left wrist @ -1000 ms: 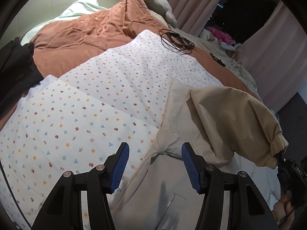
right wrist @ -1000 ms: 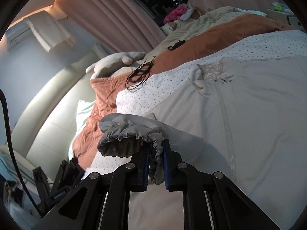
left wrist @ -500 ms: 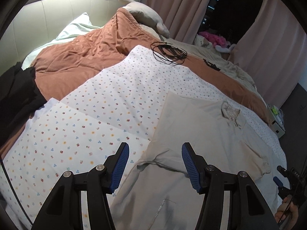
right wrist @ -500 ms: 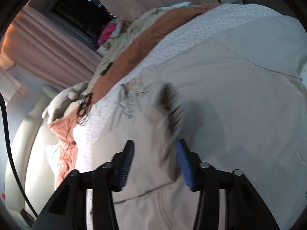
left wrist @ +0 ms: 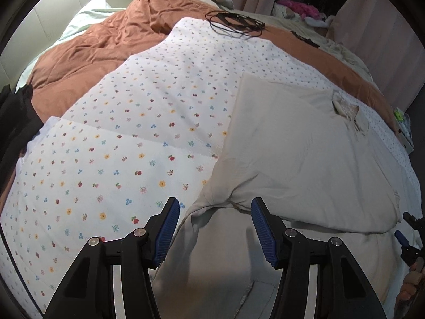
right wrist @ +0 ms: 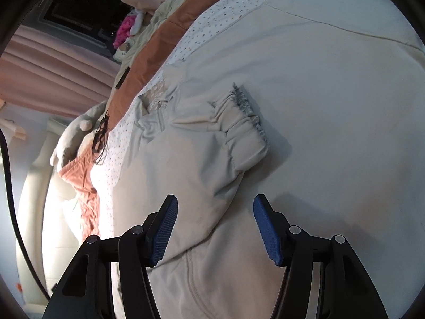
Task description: Fold large clothes
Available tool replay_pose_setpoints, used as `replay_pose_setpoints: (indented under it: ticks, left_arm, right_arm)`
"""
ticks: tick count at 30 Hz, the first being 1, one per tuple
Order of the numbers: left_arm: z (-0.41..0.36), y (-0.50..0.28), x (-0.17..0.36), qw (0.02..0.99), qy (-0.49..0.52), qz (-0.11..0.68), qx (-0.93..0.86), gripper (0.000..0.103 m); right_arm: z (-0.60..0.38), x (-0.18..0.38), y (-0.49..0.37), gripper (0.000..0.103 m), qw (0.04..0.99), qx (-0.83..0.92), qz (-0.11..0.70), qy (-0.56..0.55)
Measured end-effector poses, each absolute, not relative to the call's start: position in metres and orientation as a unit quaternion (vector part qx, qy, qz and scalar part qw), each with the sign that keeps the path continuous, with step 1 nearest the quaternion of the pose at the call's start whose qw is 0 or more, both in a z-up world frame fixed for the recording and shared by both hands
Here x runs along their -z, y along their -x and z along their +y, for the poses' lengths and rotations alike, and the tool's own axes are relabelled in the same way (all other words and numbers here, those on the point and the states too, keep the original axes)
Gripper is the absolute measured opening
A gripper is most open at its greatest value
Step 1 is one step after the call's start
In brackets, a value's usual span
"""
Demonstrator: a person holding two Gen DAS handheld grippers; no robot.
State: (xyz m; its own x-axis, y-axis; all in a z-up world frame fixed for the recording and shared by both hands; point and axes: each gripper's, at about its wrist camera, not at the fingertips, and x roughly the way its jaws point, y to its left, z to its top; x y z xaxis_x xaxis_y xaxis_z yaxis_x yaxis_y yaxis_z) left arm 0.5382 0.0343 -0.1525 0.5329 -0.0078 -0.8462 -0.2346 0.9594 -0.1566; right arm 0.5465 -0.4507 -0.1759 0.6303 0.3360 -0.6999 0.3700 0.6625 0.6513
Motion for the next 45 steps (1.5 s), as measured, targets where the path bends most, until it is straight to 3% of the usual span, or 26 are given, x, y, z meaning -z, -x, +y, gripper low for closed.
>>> replay_pose_setpoints:
  ticks: [3, 4, 6, 7, 8, 19, 21, 23, 26, 28, 30, 31, 45]
  left_arm:
    - [0.036, -0.543, 0.166, 0.855, 0.110, 0.499, -0.082, 0.040]
    - [0.037, -0.544, 0.170, 0.853, 0.105, 0.504, -0.087, 0.039]
    - [0.039, -0.548, 0.178, 0.847, 0.092, 0.514, -0.101, 0.031]
    - [0.042, -0.549, 0.181, 0.845, 0.093, 0.517, -0.102, 0.031]
    - [0.044, -0.550, 0.184, 0.843, 0.097, 0.519, -0.101, 0.031]
    - [0.047, -0.556, 0.190, 0.840, 0.087, 0.519, -0.135, 0.031]
    - [0.047, -0.554, 0.188, 0.839, 0.086, 0.519, -0.136, 0.032]
    - [0.049, -0.550, 0.183, 0.840, 0.101, 0.515, -0.133, 0.032]
    - [0.047, -0.540, 0.166, 0.852, 0.122, 0.496, -0.117, 0.032]
    - [0.043, -0.534, 0.155, 0.862, 0.128, 0.480, -0.105, 0.044]
    - [0.039, -0.528, 0.145, 0.871, 0.131, 0.463, -0.099, 0.069]
    - [0.036, -0.525, 0.140, 0.876, 0.128, 0.454, -0.099, 0.072]
    - [-0.016, -0.502, 0.104, 0.904, 0.097, 0.410, -0.071, 0.074]
  right_arm:
    - [-0.456, 0.191, -0.557, 0.059, 0.797, 0.012, 0.431, -0.424]
    - [-0.458, 0.194, -0.560, 0.054, 0.797, 0.008, 0.427, -0.427]
    - [-0.459, 0.197, -0.567, 0.039, 0.801, 0.007, 0.427, -0.420]
    - [-0.459, 0.198, -0.570, 0.024, 0.802, 0.006, 0.426, -0.418]
    - [-0.460, 0.199, -0.572, 0.021, 0.804, 0.007, 0.424, -0.418]
    - [-0.460, 0.195, -0.577, 0.018, 0.795, -0.015, 0.441, -0.415]
    - [-0.464, 0.191, -0.575, 0.022, 0.796, -0.017, 0.449, -0.405]
    - [-0.470, 0.185, -0.571, 0.043, 0.799, 0.001, 0.457, -0.392]
    - [-0.492, 0.170, -0.555, 0.066, 0.808, 0.024, 0.443, -0.388]
    - [-0.508, 0.161, -0.545, 0.067, 0.816, 0.034, 0.430, -0.384]
    - [-0.525, 0.151, -0.535, 0.067, 0.825, 0.050, 0.421, -0.375]
    - [-0.535, 0.147, -0.529, 0.067, 0.829, 0.057, 0.414, -0.372]
    - [-0.677, 0.126, -0.453, 0.067, 0.842, 0.159, 0.321, -0.403]
